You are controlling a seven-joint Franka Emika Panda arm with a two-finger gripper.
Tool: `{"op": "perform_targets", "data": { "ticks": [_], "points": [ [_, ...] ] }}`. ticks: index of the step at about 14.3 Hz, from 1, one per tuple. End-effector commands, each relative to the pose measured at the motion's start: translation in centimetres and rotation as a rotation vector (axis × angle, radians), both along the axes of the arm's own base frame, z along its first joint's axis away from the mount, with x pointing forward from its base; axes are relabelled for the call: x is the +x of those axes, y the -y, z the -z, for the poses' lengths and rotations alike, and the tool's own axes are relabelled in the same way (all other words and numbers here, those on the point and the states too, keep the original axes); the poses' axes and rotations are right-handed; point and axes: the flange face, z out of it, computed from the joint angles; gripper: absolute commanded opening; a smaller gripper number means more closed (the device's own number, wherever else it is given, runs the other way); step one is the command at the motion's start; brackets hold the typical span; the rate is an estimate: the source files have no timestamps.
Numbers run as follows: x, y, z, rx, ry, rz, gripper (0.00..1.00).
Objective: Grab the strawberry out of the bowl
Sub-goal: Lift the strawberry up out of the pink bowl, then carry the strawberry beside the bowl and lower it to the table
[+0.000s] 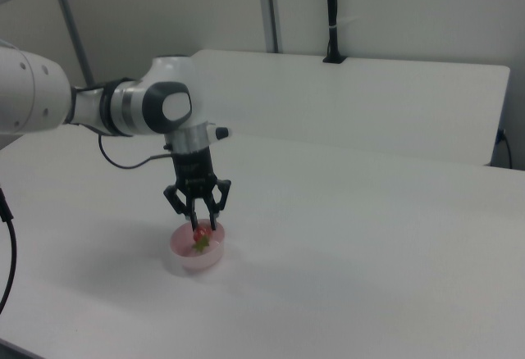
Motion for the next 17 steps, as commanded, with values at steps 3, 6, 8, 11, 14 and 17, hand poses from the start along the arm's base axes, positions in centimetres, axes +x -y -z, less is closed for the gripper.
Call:
{"op": "perform_targets", "data": {
  "ticks": [3,6,8,11,14,17],
  "points": [
    [0.5,3.5,-4.7,0.027,0.048,0.083,0.31],
    [1.1,9.0,-5.0,0.019,0.122,0.150,0.31],
    [1.6,12.3,-3.1,0.008,0.155,0.189,0.31],
    [2.1,14.4,-0.7,-0.018,0.174,0.199,0.31],
    [2.2,15.0,1.3,-0.032,0.148,0.196,0.31],
    [2.4,15.2,2.4,-0.036,0.145,0.196,0.40]
  ]
}}
